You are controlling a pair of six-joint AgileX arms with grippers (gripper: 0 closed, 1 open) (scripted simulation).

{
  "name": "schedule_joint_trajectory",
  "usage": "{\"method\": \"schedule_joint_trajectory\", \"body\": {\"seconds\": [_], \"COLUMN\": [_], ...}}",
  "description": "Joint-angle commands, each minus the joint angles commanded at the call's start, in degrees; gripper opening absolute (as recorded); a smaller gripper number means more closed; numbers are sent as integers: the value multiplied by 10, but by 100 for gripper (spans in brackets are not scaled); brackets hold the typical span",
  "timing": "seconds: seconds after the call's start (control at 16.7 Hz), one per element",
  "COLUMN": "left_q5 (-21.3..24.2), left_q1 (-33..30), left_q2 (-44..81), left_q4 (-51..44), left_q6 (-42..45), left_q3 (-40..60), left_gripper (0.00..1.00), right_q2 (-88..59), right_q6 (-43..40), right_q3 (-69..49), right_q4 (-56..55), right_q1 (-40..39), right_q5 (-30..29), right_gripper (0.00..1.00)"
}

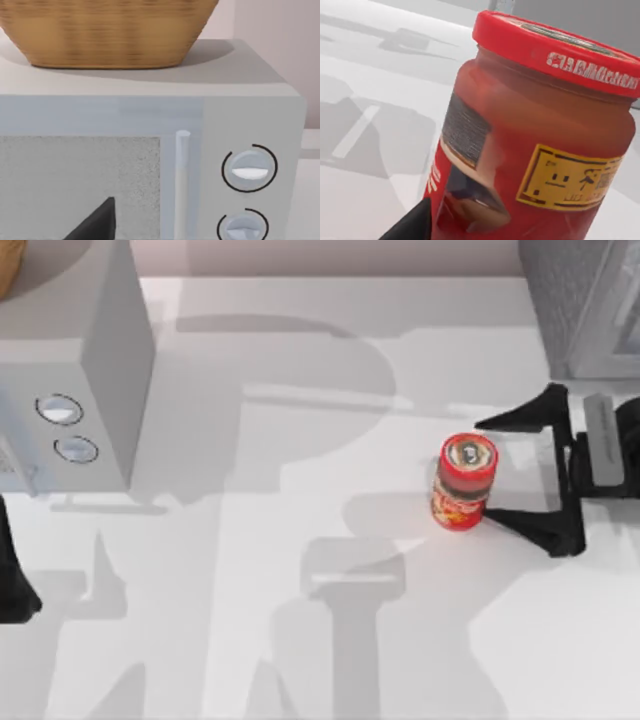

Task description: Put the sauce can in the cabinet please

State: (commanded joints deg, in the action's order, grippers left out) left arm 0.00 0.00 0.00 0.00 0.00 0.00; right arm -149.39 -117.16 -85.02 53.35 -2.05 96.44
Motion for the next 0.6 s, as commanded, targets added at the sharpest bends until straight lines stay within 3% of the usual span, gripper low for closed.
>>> {"method": "schedule_joint_trajectory", "body": {"seconds": [0.3, 0.6], "left_q5": [0, 0], "left_q1": [0, 0], "left_q2": [0, 0], "left_q4": [0, 0], "left_q6": [0, 0], "left_q3": [0, 0], "left_gripper": [100, 100], "right_q2": [-25, -39], "right_q6": [-131, -207], "right_q3": [-52, -83], "right_q4": [157, 249], "right_q1": [-21, -37], "right_q5": [12, 23], "right_gripper": [100, 100]}}
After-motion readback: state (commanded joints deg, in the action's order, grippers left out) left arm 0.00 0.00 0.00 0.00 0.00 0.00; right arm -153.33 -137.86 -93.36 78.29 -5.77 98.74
